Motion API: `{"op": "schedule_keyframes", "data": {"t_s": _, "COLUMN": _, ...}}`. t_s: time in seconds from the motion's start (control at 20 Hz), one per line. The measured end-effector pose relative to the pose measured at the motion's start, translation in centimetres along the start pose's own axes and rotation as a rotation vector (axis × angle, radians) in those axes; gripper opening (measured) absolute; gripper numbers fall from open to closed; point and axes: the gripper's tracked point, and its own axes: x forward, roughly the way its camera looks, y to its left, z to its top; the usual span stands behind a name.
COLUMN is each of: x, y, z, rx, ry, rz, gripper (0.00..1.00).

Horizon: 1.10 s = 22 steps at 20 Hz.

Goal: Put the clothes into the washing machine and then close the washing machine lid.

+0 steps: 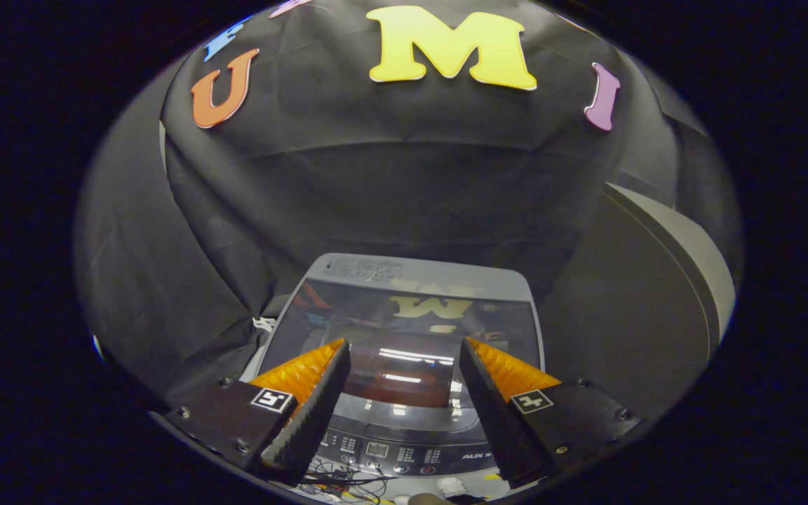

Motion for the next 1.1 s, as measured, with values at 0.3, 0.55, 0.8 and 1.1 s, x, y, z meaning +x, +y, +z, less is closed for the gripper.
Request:
{"op": "schedule_keyframes", "data": {"t_s": 0.3, "x": -0.9, "y": -0.4, "z": 0.2, "rx": 0.008, "ry": -0.008, "rz": -0.003, "gripper": 0.98}}
{"op": "schedule_keyframes", "data": {"t_s": 0.55, "x": -3.5, "y": -0.7, "z": 1.0, "rx": 0.01, "ry": -0.037, "rz": 0.015, "gripper": 0.98}}
{"op": "schedule_keyframes", "data": {"t_s": 0.8, "x": -11.8, "y": -0.8, "z": 5.7, "rx": -0.036, "ry": -0.227, "rz": 0.088, "gripper": 0.98}}
{"op": "schedule_keyframes", "data": {"t_s": 1.1, "x": -29.9, "y": -6.8, "z": 12.3, "rx": -0.092, "ry": -0.644, "rz": 0.125, "gripper": 0.97}}
